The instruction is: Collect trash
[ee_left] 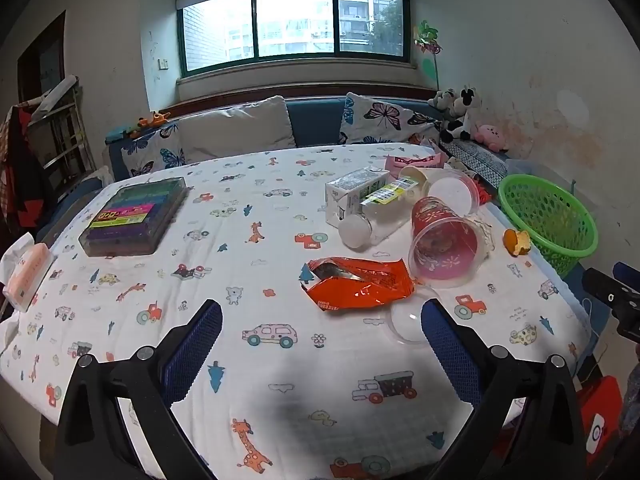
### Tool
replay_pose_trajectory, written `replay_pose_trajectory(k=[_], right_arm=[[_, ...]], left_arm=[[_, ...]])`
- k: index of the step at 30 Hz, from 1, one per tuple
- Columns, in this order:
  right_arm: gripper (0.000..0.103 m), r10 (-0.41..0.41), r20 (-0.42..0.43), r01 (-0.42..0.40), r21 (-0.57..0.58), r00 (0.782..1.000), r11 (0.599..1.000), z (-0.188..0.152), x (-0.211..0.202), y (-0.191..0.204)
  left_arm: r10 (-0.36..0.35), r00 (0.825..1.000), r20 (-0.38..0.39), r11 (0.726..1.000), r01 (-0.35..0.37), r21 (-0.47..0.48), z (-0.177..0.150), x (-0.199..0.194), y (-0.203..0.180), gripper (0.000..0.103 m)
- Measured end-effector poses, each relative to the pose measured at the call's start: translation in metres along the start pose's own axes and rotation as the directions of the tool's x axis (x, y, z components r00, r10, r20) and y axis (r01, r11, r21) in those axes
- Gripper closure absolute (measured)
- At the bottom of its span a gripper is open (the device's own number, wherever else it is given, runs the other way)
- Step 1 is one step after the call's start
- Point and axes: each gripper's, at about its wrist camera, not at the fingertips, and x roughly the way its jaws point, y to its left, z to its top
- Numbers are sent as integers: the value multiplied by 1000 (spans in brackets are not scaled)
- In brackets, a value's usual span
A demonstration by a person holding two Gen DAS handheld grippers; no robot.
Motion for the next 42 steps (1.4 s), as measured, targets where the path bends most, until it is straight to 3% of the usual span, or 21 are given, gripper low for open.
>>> replay_pose_trajectory(k=[42], right_arm=[[4,22,16,-22,24,1000,999,3,-5,-1]], left_arm=[[10,999,31,999,-8,-38,7,-13,5,6]])
